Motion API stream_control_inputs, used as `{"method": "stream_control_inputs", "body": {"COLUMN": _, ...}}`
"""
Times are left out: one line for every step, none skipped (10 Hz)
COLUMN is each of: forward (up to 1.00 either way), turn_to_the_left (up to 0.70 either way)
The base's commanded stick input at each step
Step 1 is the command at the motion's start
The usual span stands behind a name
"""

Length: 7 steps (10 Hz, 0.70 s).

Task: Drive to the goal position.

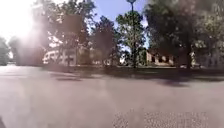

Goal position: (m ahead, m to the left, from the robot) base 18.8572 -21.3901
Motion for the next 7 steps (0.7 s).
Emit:
{"method": "stream_control_inputs", "body": {"forward": 0.0, "turn_to_the_left": 0.7}}
{"method": "stream_control_inputs", "body": {"forward": 0.0, "turn_to_the_left": 0.7}}
{"method": "stream_control_inputs", "body": {"forward": 0.0, "turn_to_the_left": 0.7}}
{"method": "stream_control_inputs", "body": {"forward": 0.0, "turn_to_the_left": 0.7}}
{"method": "stream_control_inputs", "body": {"forward": 0.17, "turn_to_the_left": 0.12}}
{"method": "stream_control_inputs", "body": {"forward": 0.7, "turn_to_the_left": 0.0}}
{"method": "stream_control_inputs", "body": {"forward": 0.7, "turn_to_the_left": 0.0}}
